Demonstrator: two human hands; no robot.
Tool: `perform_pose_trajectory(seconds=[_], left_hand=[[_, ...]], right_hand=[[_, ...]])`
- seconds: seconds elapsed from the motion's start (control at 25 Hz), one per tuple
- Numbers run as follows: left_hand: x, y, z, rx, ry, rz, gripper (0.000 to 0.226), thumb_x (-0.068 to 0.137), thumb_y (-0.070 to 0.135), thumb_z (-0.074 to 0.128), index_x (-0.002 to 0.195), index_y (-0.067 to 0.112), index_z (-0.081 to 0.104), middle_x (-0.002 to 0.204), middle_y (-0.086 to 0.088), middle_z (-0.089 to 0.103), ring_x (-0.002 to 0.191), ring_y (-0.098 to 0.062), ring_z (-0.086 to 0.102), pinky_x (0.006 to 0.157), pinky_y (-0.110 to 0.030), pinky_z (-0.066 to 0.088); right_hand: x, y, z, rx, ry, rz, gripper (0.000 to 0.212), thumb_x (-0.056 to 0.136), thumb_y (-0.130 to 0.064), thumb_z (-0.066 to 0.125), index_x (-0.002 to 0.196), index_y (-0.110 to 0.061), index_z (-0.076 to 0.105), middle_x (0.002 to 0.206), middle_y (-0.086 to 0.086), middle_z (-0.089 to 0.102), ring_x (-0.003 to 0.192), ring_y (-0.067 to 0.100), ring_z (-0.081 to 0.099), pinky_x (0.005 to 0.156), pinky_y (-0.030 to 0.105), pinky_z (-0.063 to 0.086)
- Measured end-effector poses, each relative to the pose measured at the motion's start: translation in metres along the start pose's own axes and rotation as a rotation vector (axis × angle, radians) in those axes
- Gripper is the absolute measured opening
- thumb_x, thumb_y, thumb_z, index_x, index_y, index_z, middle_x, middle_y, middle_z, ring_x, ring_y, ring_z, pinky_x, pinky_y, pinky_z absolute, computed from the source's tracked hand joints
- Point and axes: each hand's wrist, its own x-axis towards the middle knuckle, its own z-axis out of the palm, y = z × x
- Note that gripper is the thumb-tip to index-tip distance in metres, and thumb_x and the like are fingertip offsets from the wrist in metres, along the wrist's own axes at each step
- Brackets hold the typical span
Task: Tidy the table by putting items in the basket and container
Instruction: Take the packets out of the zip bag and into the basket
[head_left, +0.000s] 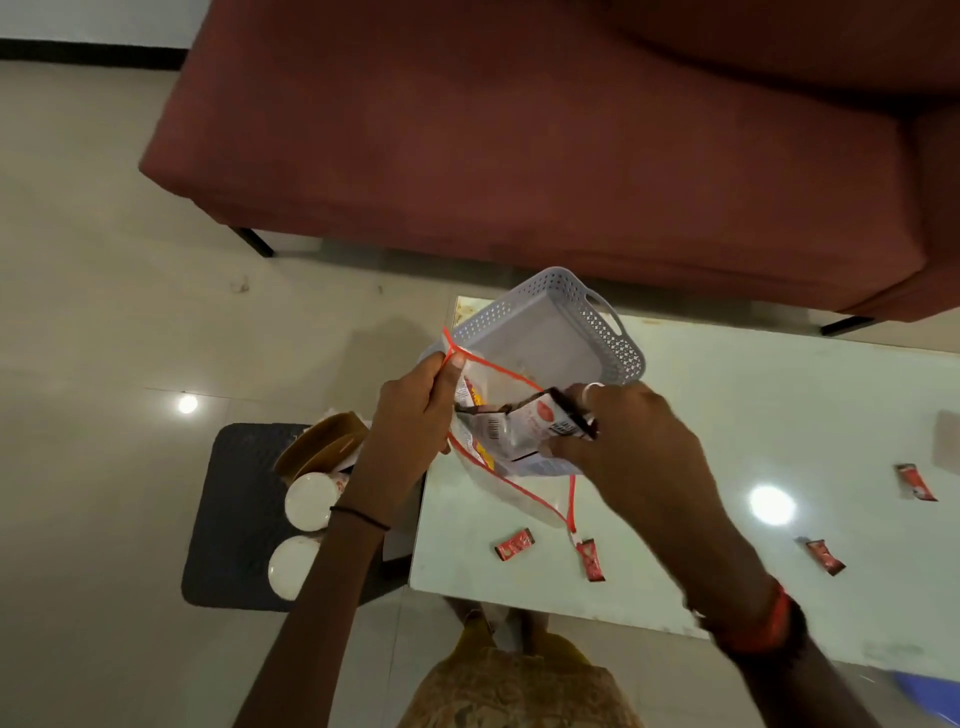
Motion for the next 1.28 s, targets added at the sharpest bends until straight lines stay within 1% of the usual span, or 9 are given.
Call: perform_pose_trajectory(seconds=[0.08, 0.16, 0.24, 0.32, 0.44, 0.6, 0.76, 0.92, 1.28], left_hand=[[0.011, -0.003, -0.005, -0.012, 0.013, -0.017, 0.025, 0.097, 0.03, 0.04, 0.1, 0.01, 0.056, 0.057, 0.005, 0.052, 0.041, 0.0, 0.057, 0.039, -0.005, 0.043], [0.022, -0.005, -0.007, -0.013, 0.023, -0.022, 0.025, 0.097, 0.03, 0.04, 0.097, 0.011, 0.055, 0.056, 0.011, 0.05, 0.041, 0.007, 0.056, 0.039, -0.003, 0.042], [0.029, -0.005, -0.007, -0.01, 0.034, -0.01, 0.025, 0.096, 0.031, 0.039, 0.094, 0.012, 0.055, 0.053, 0.011, 0.049, 0.04, 0.006, 0.055, 0.039, -0.003, 0.041], [0.034, -0.005, -0.005, -0.019, 0.041, 0.0, 0.023, 0.096, 0.029, 0.04, 0.089, 0.013, 0.054, 0.052, 0.01, 0.049, 0.04, 0.005, 0.055, 0.039, -0.004, 0.042], [0.039, -0.005, -0.002, -0.046, 0.056, -0.011, 0.023, 0.097, 0.028, 0.041, 0.077, 0.02, 0.049, 0.05, 0.009, 0.049, 0.038, 0.004, 0.055, 0.037, -0.004, 0.04], [0.045, -0.009, 0.001, -0.043, 0.057, -0.057, 0.022, 0.097, 0.028, 0.041, 0.082, 0.014, 0.051, 0.053, 0.009, 0.05, 0.038, 0.003, 0.055, 0.038, -0.005, 0.041], [0.049, -0.014, 0.001, -0.026, 0.054, -0.103, 0.026, 0.097, 0.029, 0.04, 0.084, 0.01, 0.053, 0.051, 0.003, 0.048, 0.036, -0.007, 0.05, 0.042, -0.015, 0.045], [0.048, -0.019, 0.005, -0.044, 0.072, -0.107, 0.027, 0.096, 0.03, 0.041, 0.08, 0.012, 0.052, 0.048, 0.002, 0.048, 0.032, -0.004, 0.05, 0.037, -0.01, 0.043], [0.046, -0.024, 0.012, -0.071, 0.074, -0.157, 0.029, 0.096, 0.03, 0.041, 0.082, 0.007, 0.053, 0.05, 0.002, 0.049, 0.034, -0.004, 0.051, 0.039, -0.011, 0.044]], right_hand=[[-0.001, 0.015, -0.035, 0.27, 0.01, 0.051, 0.03, 0.073, -0.036, 0.077, 0.102, -0.03, 0.071, 0.087, -0.011, 0.072, 0.073, 0.007, 0.063, 0.065, 0.017, 0.044], [0.007, 0.036, -0.06, 0.522, 0.086, 0.089, 0.024, 0.064, -0.035, 0.081, 0.086, -0.035, 0.071, 0.07, -0.023, 0.072, 0.066, -0.005, 0.068, 0.053, 0.003, 0.045], [0.023, 0.062, -0.072, 0.781, 0.146, 0.101, 0.035, 0.059, -0.038, 0.08, 0.092, -0.029, 0.073, 0.083, -0.022, 0.076, 0.075, -0.007, 0.071, 0.059, 0.003, 0.05], [0.055, 0.095, -0.065, 0.921, 0.178, 0.159, 0.046, 0.059, -0.034, 0.08, 0.102, -0.02, 0.071, 0.098, -0.005, 0.077, 0.084, 0.009, 0.074, 0.065, 0.018, 0.059], [0.125, 0.139, -0.02, 0.719, 0.23, 0.306, 0.041, 0.074, -0.019, 0.078, 0.111, -0.006, 0.067, 0.108, 0.014, 0.072, 0.09, 0.024, 0.072, 0.076, 0.034, 0.059], [0.198, 0.174, 0.051, 0.264, 0.216, 0.318, 0.04, 0.079, -0.021, 0.075, 0.11, 0.0, 0.066, 0.11, 0.02, 0.07, 0.101, 0.032, 0.065, 0.084, 0.033, 0.047], [0.234, 0.195, 0.089, 0.184, 0.205, 0.362, 0.025, 0.084, -0.01, 0.063, 0.108, -0.001, 0.064, 0.112, 0.023, 0.068, 0.104, 0.041, 0.061, 0.087, 0.042, 0.049], [0.25, 0.205, 0.107, 0.008, 0.161, 0.351, 0.021, 0.09, -0.007, 0.048, 0.106, 0.0, 0.06, 0.11, 0.026, 0.064, 0.1, 0.045, 0.06, 0.083, 0.046, 0.049], [0.268, 0.211, 0.102, -0.097, 0.088, 0.361, 0.028, 0.087, -0.005, 0.053, 0.115, -0.002, 0.055, 0.119, 0.023, 0.061, 0.111, 0.041, 0.057, 0.09, 0.045, 0.047]])
